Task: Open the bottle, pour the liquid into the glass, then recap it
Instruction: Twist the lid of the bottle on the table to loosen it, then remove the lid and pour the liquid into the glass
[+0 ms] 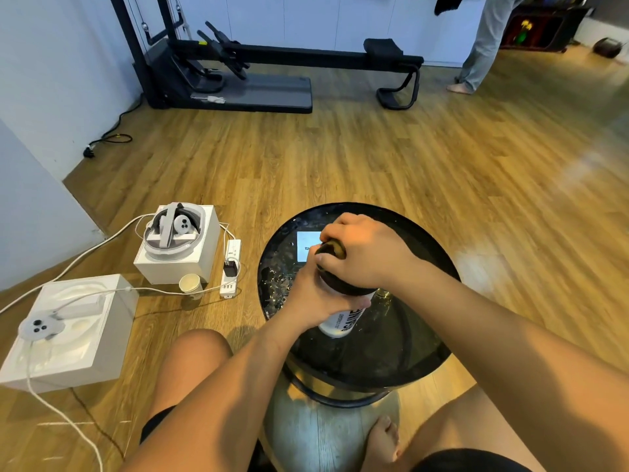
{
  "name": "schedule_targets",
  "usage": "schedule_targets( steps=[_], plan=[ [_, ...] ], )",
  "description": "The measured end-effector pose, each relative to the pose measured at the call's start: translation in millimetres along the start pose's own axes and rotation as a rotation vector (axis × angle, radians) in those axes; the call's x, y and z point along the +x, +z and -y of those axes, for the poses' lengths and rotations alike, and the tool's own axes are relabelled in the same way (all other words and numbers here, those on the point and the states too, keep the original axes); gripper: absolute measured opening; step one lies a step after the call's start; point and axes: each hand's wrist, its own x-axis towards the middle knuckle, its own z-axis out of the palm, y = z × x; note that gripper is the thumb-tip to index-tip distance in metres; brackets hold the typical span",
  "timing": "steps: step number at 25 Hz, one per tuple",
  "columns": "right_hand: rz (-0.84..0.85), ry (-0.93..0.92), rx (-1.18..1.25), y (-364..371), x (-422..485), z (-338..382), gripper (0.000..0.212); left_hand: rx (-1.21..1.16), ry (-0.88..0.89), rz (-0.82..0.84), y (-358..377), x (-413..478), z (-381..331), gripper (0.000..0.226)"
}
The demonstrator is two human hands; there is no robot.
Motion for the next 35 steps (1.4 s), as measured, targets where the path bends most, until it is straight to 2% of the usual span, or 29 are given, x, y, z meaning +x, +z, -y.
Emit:
schedule_targets(
  steps=[3,5,6,7,8,10,12,14,17,21,24,26,29,33,35],
  plan=[
    [-0.025,-0.125,0.161,1.3,-6.2,3.5,0.034,0.022,0.039,0.016,-0.1,-0.6,-1.8,0.09],
    [-0.113,-0.19,0.32,3.2,-8.3,4.0,0.029,0.012,0.044,0.02,0.5,-0.2,-1.6,0.091],
    [-0.177,-0.206,0.324,3.9,-7.6,3.5,0.032,-0.003,0.035,0.017,1.3,1.1,0.0,0.092],
    [-0.207,-0.178,0.251,2.4,-6.4,2.3,0.043,-0.019,0.029,0.011,1.9,2.3,1.9,0.094],
    [-0.156,-0.113,0.134,-1.0,-6.4,2.0,0.06,-0.028,0.021,0.008,1.9,2.7,2.6,0.094],
    [0.066,0.061,-0.075,-4.5,-8.0,1.2,0.086,-0.012,0.022,0.01,1.5,2.7,1.8,0.097],
    [0.115,0.079,-0.127,-2.1,-8.9,-0.4,0.091,0.005,0.044,0.016,0.9,2.8,1.1,0.101],
    [0.003,0.037,-0.07,-8.7,-10.3,-1.3,0.085,-0.02,0.044,0.02,0.5,3.2,3.4,0.101],
    [-0.154,0.105,0.308,-24.0,-17.2,-19.3,0.074,-0.036,0.052,0.002,3.6,1.1,4.7,0.1],
    [-0.456,0.289,1.06,-16.3,-48.9,-73.7,0.056,-0.016,0.095,-0.01,4.6,0.4,7.6,0.108],
    [-0.542,0.497,1.639,11.9,-81.6,-110.5,0.043,0.003,0.135,-0.016,9.1,3.4,16.0,0.12],
    [-0.59,0.704,1.845,45.4,-101.7,-128.9,0.027,-0.001,0.094,-0.054,17.8,3.7,23.2,0.127],
    [-0.562,0.89,2.067,98.1,-118.0,-149.4,0.044,0.071,0.1,-0.11,26.9,7.5,22.3,0.123],
    [-0.497,0.925,2.334,137.4,-123.6,-159.6,0.058,0.179,0.136,-0.115,28.6,19.4,-0.4,0.12],
    [-0.479,0.912,2.365,150.4,-124.9,-162.0,0.067,0.285,0.15,-0.087,31.7,28.2,-8.5,0.121]
  ],
)
